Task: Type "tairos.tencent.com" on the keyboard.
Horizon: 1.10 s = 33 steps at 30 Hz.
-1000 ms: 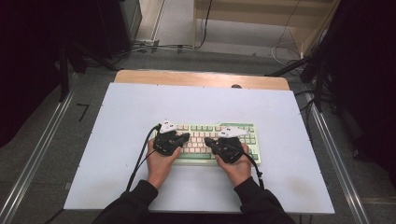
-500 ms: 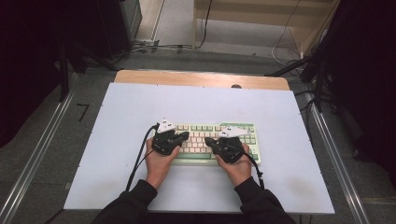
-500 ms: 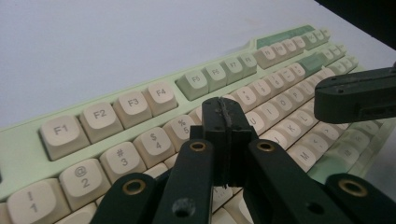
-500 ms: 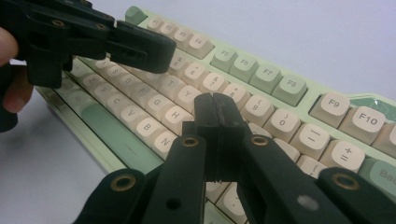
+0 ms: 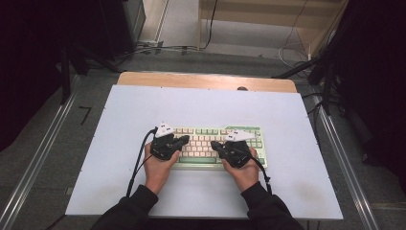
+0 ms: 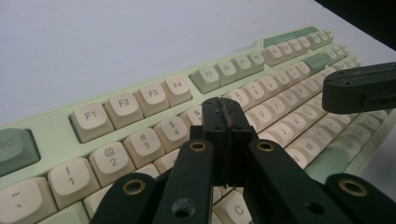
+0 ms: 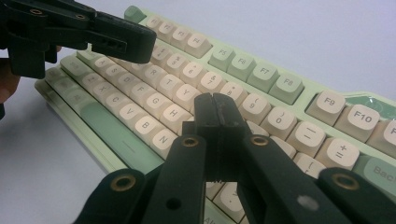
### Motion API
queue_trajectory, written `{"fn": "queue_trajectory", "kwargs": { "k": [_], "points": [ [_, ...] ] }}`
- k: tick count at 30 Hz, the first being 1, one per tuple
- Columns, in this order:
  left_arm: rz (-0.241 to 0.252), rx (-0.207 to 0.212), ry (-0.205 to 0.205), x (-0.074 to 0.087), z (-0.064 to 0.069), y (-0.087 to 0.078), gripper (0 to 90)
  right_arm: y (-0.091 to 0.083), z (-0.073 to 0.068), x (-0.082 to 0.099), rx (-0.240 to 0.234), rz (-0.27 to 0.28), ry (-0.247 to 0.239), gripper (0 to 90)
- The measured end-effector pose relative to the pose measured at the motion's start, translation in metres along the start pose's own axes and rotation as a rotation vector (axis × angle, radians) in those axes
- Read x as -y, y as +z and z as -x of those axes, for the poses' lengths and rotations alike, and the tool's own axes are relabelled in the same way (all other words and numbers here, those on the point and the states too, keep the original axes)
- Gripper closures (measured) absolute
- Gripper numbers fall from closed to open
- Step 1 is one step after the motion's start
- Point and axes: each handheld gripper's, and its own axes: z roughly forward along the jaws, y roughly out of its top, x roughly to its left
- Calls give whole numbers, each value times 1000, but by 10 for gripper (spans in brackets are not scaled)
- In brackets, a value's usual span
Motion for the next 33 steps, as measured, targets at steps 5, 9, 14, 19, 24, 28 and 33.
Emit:
{"fn": "queue_trajectory", "kwargs": {
  "k": [5, 9, 14, 19, 24, 28, 33],
  "points": [
    [5, -5, -5, 0, -2, -3, 900, -2, 1, 0, 1, 2, -2, 876],
    [9, -7, -10, 1, -3, -5, 900, -3, 1, 1, 0, 2, -2, 876],
    [12, -8, -8, 1, -4, -8, 900, -4, 1, 2, 3, 0, -3, 876],
    [12, -9, -8, 1, -4, -10, 900, -6, 2, 4, 3, -4, -4, 876],
    [9, -14, -11, 3, -6, -11, 900, -8, 4, 8, 8, -12, 3, 876],
    [9, -15, -11, 4, -7, -12, 900, -8, 6, 10, 9, -19, 6, 876],
    [10, -19, -15, 4, -8, -13, 900, -7, 8, 12, 15, -30, 8, 876]
  ]
}}
